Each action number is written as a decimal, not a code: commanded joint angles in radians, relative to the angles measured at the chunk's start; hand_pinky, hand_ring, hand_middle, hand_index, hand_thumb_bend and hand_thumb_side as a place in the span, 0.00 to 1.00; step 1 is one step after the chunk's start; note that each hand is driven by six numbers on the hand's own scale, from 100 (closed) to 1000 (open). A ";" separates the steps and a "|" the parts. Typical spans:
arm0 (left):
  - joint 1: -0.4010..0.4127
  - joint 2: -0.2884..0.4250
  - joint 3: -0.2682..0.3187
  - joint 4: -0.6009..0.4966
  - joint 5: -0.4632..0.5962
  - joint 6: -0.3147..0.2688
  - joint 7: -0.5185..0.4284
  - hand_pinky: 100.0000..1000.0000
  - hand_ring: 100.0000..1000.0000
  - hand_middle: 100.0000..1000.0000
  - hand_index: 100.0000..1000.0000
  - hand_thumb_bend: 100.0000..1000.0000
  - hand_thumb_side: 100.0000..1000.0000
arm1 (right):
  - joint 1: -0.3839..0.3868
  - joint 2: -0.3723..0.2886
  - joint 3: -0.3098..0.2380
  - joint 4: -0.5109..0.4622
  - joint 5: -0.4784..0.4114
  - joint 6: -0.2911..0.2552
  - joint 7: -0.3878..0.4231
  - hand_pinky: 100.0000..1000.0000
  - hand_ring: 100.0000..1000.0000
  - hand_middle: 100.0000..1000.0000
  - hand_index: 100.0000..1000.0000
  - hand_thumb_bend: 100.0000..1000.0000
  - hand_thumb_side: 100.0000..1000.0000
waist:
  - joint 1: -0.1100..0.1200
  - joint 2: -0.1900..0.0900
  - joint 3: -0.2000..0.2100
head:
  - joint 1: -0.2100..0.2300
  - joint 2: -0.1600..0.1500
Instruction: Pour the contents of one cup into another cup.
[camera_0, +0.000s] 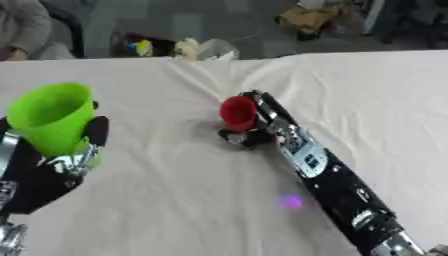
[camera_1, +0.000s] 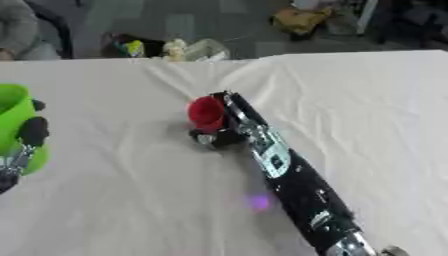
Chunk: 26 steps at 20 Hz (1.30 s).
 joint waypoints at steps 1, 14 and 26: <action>-0.007 0.025 0.019 -0.027 0.009 0.002 0.009 0.00 0.42 0.29 0.53 0.00 0.43 | -0.011 -0.033 0.003 -0.045 -0.025 0.008 0.010 0.46 0.15 0.09 0.42 0.00 0.00 | -0.001 -0.024 -0.001 | 0.001 -0.008; 0.022 0.137 0.061 -0.084 -0.012 0.022 -0.003 0.00 0.42 0.29 0.53 0.00 0.41 | 0.096 -0.060 0.061 -0.195 -0.121 0.038 0.097 0.45 0.15 0.08 0.42 0.00 0.00 | -0.004 -0.045 -0.052 | 0.012 0.003; 0.014 0.201 0.050 -0.085 -0.053 0.028 -0.047 0.00 0.42 0.30 0.53 0.00 0.37 | 0.148 -0.026 0.136 -0.270 -0.149 0.051 0.199 0.45 0.14 0.07 0.42 0.00 0.00 | -0.004 -0.049 -0.074 | 0.016 0.003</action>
